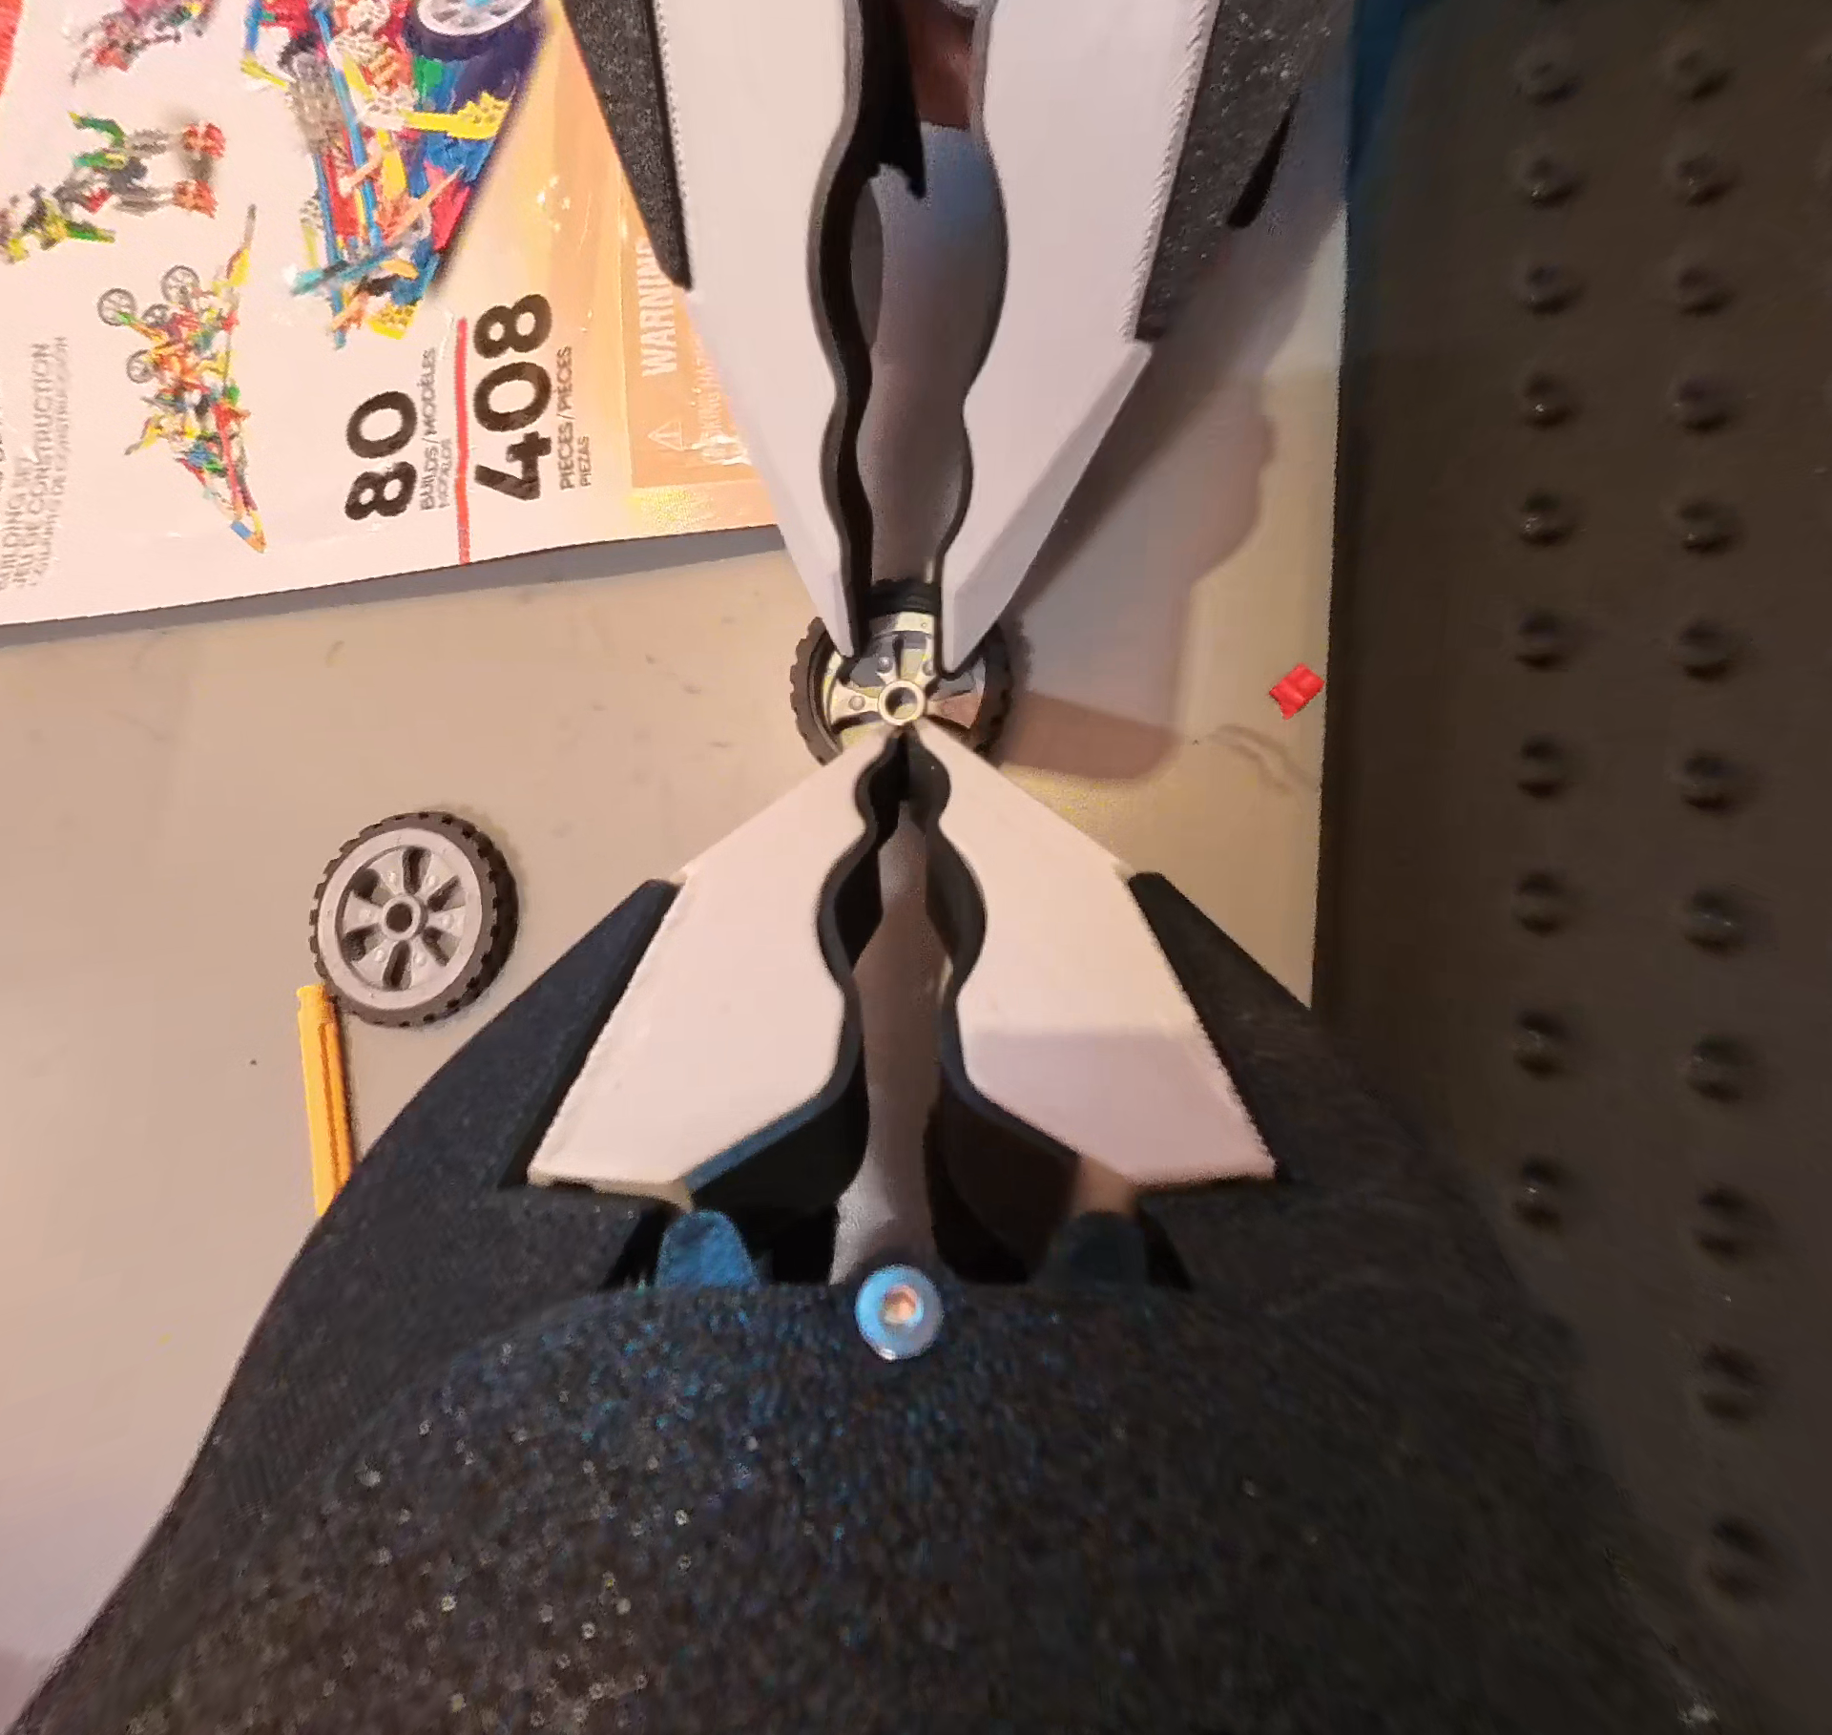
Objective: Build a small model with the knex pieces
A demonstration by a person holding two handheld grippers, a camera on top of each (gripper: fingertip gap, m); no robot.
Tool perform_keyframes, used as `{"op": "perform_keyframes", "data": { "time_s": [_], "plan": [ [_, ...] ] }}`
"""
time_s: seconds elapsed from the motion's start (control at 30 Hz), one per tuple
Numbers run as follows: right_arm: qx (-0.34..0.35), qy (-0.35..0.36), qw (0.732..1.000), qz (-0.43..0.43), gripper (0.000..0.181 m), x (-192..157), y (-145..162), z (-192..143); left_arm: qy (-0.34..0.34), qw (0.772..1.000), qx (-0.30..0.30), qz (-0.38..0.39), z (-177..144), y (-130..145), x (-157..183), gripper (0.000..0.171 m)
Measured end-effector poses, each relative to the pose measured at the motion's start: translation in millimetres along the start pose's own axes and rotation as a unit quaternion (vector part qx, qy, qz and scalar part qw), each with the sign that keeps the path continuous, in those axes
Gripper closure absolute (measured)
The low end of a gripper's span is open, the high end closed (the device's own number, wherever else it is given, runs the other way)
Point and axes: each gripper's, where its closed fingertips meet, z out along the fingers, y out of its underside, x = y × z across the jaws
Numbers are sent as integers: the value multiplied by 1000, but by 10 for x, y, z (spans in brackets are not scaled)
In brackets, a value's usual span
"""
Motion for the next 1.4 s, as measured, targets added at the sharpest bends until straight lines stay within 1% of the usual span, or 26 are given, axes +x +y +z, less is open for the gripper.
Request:
{"op": "perform_keyframes", "data": {
  "time_s": [0.13, 0.3, 0.4, 0.6, 0.7, 0.73, 0.77, 0.8, 0.83, 0.9, 0.97, 1.03, 1.17, 1.23, 1.3, 1.4],
  "plan": [
    [-5, 18, 1000, -8, 167, 3, 9, 4, -14, 1000, -7, 9, -1, 4, 0, 171],
    [5, 31, 999, -10, 166, -13, -3, 10, -39, 997, -21, 57, -22, 17, 20, 171],
    [-3, 32, 999, -14, 166, -31, -14, 16, -36, 997, -30, 67, -42, 32, 37, 171],
    [-24, 23, 999, -26, 164, -107, -78, 29, -19, 997, -37, 61, -85, 63, 70, 171],
    [-3, 15, 1000, -22, 162, -132, -184, 16, -24, 998, -31, 53, -141, 108, 56, 171],
    [5, 5, 1000, -19, 160, -154, -225, 5, -27, 998, -29, 47, -165, 123, 41, 170],
    [4, -4, 1000, -19, 152, -175, -244, -2, -41, 998, -26, 42, -192, 135, -13, 169],
    [-1, -2, 1000, -24, 136, -166, -256, -9, -48, 998, -28, 41, -223, 166, -51, 164],
    [-8, 11, 999, -30, 132, -120, -268, -21, -53, 998, -30, 34, -257, 194, -90, 143],
    [-16, 21, 999, -37, 131, -51, -309, -59, -61, 998, -17, 19, -339, 199, -148, 133],
    [-4, 35, 999, -35, 128, 65, -424, -107, -73, 997, 12, 0, -428, 152, -221, 129],
    [1, 57, 998, -32, 123, 222, -532, -151, -84, 996, 37, -19, -510, 123, -293, 116],
    [3, 94, 995, -30, 111, 491, -754, -204, -127, 990, 55, -33, -704, 136, -471, 86],
    [1, 103, 994, -33, 102, 571, -841, -192, -139, 988, 54, -42, -762, 193, -529, 79],
    [7, 111, 993, -32, 101, 652, -925, -162, -147, 986, 58, -43, -765, 236, -556, 79],
    [25, 124, 992, -14, 101, 801, -1001, -32, -160, 984, 63, -52, -673, 255, -607, 79]
  ]
}}
